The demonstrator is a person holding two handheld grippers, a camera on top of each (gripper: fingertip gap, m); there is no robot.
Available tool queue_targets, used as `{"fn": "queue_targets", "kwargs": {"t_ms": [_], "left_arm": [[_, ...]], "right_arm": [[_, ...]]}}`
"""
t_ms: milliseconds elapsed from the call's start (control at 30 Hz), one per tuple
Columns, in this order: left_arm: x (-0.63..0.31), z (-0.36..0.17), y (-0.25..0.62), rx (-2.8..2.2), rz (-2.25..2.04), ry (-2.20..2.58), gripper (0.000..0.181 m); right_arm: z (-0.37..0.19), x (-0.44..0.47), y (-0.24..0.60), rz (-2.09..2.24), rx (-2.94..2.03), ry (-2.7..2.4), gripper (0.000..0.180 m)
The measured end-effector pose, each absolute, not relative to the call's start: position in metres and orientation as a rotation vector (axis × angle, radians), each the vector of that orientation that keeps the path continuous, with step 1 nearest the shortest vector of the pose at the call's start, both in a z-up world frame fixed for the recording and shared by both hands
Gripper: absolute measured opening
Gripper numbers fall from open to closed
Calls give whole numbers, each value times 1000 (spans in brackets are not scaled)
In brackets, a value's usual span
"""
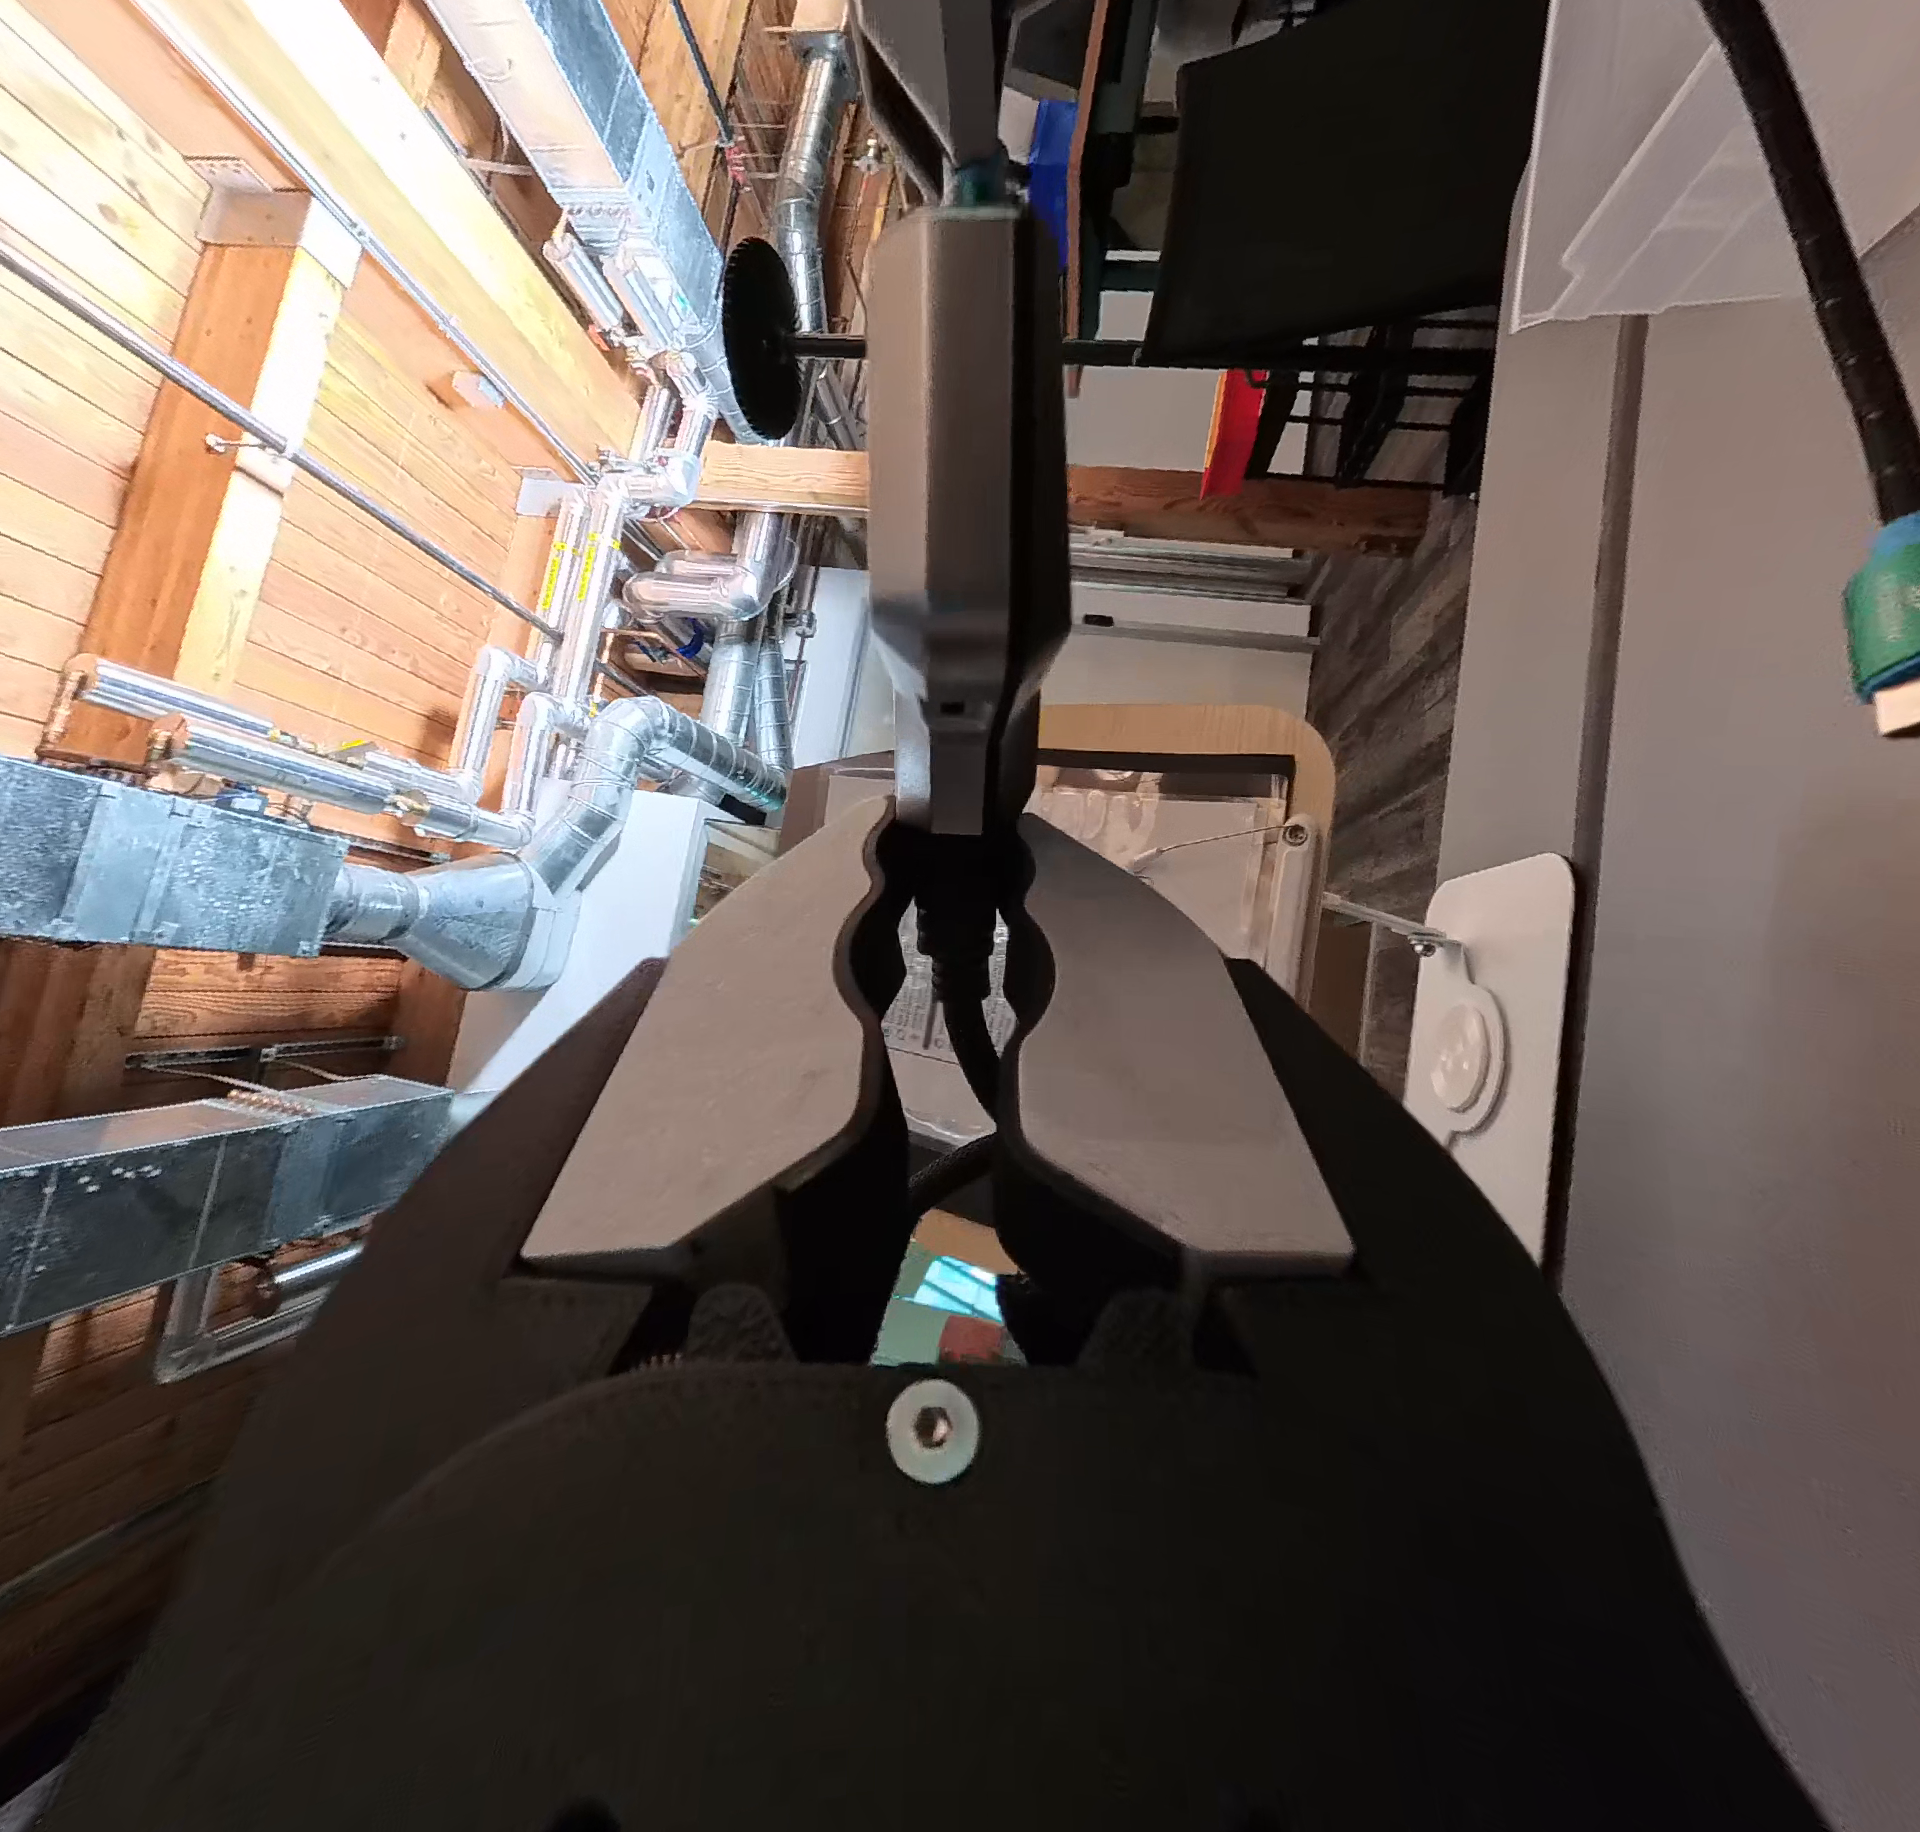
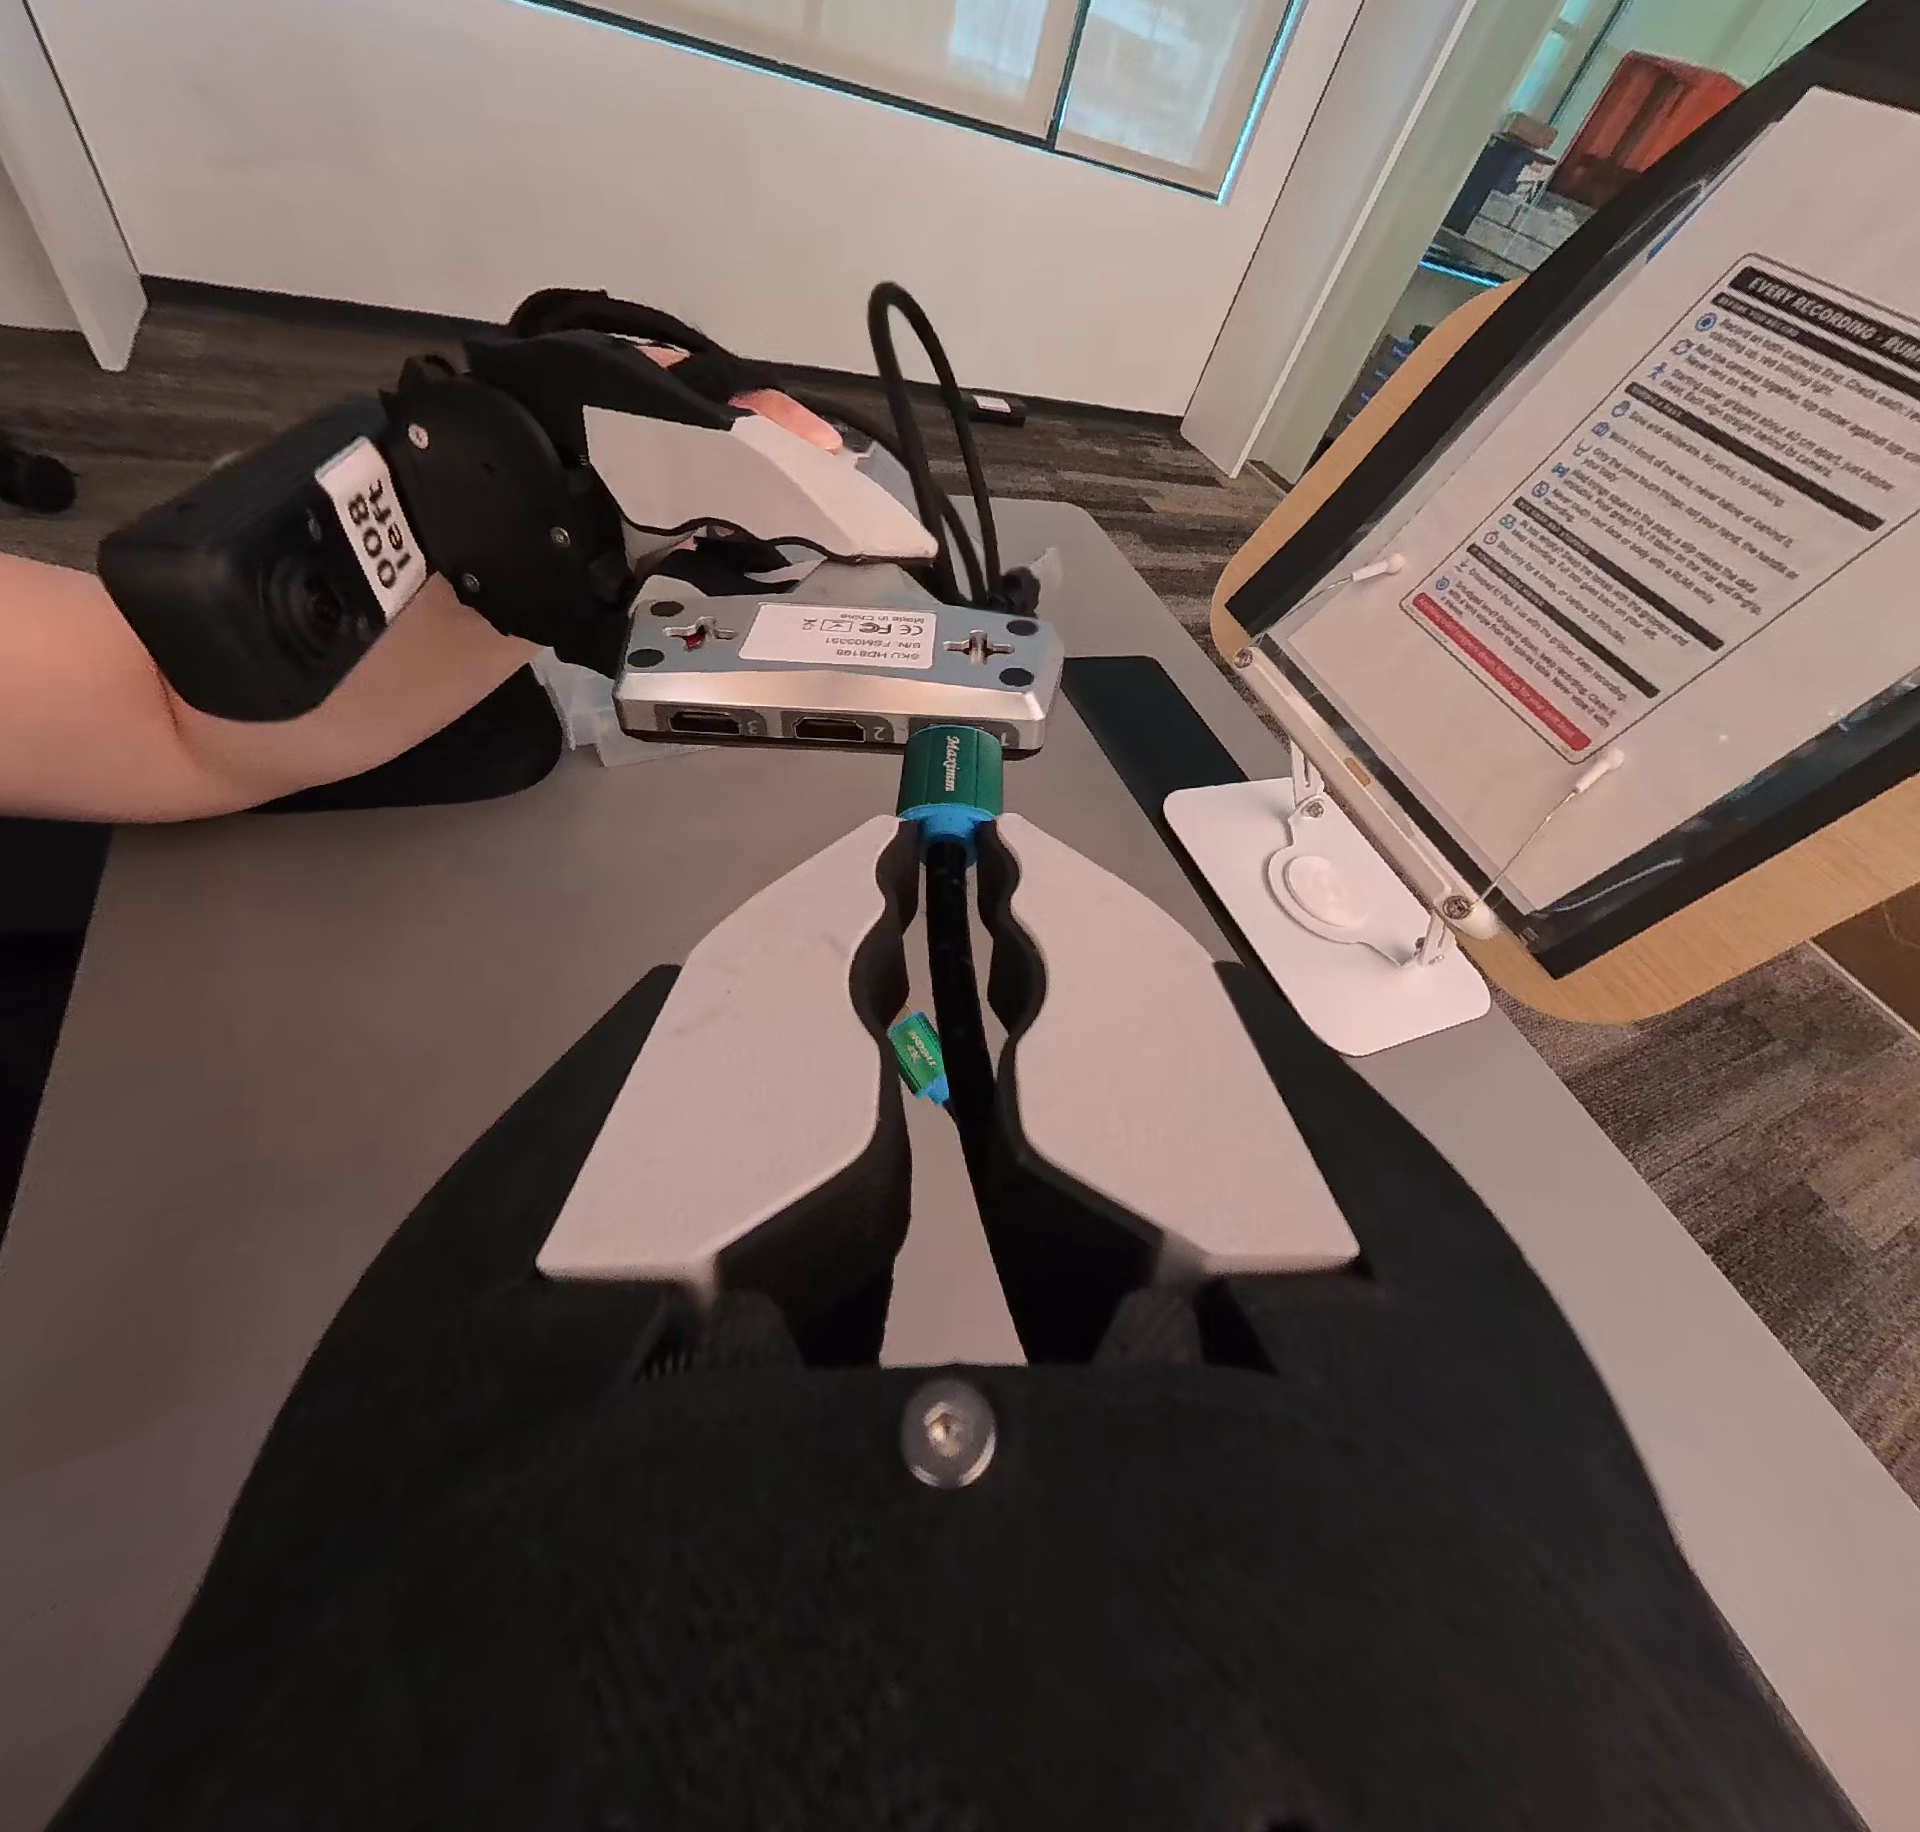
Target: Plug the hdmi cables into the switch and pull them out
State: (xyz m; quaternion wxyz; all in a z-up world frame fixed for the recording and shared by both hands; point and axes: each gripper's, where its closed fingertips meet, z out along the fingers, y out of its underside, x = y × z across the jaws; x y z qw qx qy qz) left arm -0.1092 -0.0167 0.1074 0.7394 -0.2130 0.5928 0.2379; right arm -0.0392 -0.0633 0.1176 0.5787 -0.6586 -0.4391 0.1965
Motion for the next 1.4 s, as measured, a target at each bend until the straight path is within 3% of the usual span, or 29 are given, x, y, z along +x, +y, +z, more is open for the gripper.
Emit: {"fn": "queue_targets", "kwargs": {"t_ms": [367, 467, 533, 1133, 1333, 1400], "left_arm": [[-112, 120, -16, -433, 461, 1132, 15], [-108, 120, -17, -449, 425, 1104, 23], [-106, 117, -17, -420, 471, 1112, 16], [-101, 110, -31, -399, 465, 1170, 13], [-98, 76, 1, -432, 447, 1302, 15], [-92, 58, 8, -455, 457, 1353, 15]], "right_arm": [[128, -45, -72, 397, -1510, -1030, 11], [129, -47, -80, 356, -1513, -1062, 11], [130, -48, -80, 340, -1517, -1058, 11], [122, -38, -81, 413, -1570, -1066, 11], [91, -36, -55, 505, -1749, -1001, 12], [81, -32, -60, 625, -1817, -1021, 20]]}}
